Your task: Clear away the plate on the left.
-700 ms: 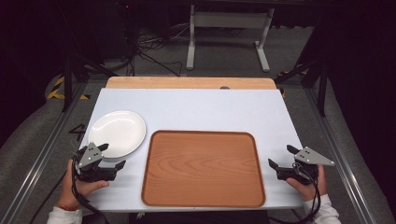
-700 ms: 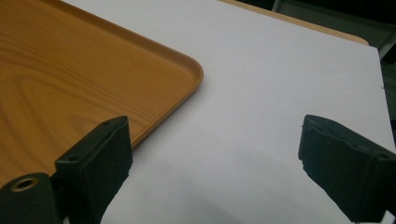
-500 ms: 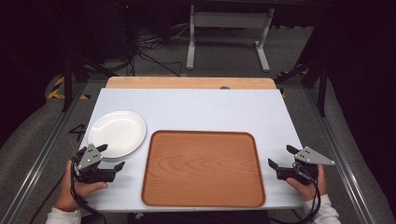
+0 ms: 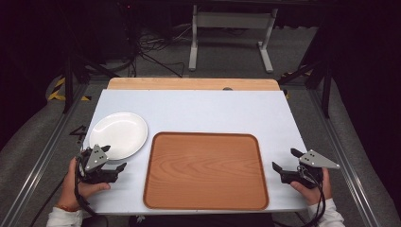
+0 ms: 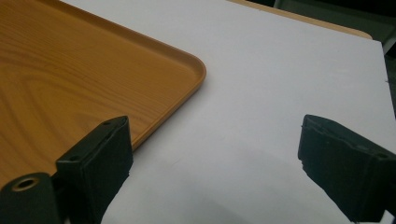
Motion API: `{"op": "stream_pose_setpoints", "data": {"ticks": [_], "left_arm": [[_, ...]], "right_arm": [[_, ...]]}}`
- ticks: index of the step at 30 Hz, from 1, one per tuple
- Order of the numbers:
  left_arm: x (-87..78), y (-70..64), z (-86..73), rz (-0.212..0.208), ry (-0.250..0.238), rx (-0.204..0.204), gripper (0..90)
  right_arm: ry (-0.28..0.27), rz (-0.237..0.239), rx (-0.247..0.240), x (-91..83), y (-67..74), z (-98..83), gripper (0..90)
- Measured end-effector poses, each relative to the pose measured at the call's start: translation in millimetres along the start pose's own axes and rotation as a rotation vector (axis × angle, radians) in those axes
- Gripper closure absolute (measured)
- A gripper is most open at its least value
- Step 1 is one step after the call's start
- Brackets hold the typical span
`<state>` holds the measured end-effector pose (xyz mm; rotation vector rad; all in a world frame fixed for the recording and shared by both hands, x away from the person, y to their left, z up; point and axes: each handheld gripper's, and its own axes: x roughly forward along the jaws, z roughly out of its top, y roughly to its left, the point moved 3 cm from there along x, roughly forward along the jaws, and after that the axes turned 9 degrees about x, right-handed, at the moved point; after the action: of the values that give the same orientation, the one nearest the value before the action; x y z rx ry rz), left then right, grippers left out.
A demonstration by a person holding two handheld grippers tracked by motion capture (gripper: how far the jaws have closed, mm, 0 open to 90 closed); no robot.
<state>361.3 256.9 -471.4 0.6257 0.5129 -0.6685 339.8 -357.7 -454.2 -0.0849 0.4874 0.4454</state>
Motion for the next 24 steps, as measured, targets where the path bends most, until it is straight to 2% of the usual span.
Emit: {"op": "stream_pose_setpoints", "data": {"ticks": [1,2,3,4,6,9,11,13,14,15,17,20,22,24], "left_arm": [[0.6,-0.7,1.3,0.024,0.023,0.032,18.2],[1.0,-1.4,2.0,0.060,0.050,0.039,19.5],[1.0,-1.4,2.0,0.060,0.050,0.039,20.4],[1.1,-1.5,2.6,0.083,0.080,0.068,20.4],[2.3,-2.7,4.3,0.124,0.108,0.098,22.2],[5.5,-4.3,6.3,0.134,0.148,0.156,25.8],[9.2,-5.4,6.0,0.146,0.193,0.190,26.7],[13.1,-6.4,5.8,0.160,0.237,0.241,28.5],[14.7,-7.1,5.5,0.161,0.252,0.248,28.9],[15.5,-7.8,6.5,0.172,0.254,0.255,29.5],[17.2,-10.2,8.5,0.206,0.281,0.298,31.0],[21.8,-12.8,12.1,0.263,0.330,0.390,34.2],[24.7,-16.3,14.6,0.288,0.345,0.451,36.4],[26.1,-19.4,15.5,0.278,0.364,0.482,42.9]], "right_arm": [[-0.001,0.000,0.001,-0.1,0.1,0.1,10.7],[0.000,0.001,0.003,0.1,0.4,0.1,10.7],[0.002,0.001,0.002,0.6,0.9,0.0,10.7],[0.002,0.001,0.002,0.6,0.9,0.0,10.7],[0.006,0.004,-0.003,1.8,2.5,-0.1,10.7],[0.013,0.012,-0.007,3.5,4.2,-0.5,10.7],[0.015,0.010,-0.004,3.4,3.5,-0.4,10.7],[0.006,0.009,0.006,2.0,1.0,0.4,10.7],[0.003,0.008,0.016,1.5,-0.1,0.3,10.8],[0.004,0.007,0.018,1.5,-0.8,-0.1,10.8],[0.007,0.008,0.015,1.6,-0.4,-0.7,10.8],[0.012,0.013,0.013,2.9,0.9,-0.9,10.9],[0.019,0.017,0.007,4.1,2.7,-1.6,11.1],[0.026,0.021,-0.006,5.0,4.3,-2.2,11.1]]}}
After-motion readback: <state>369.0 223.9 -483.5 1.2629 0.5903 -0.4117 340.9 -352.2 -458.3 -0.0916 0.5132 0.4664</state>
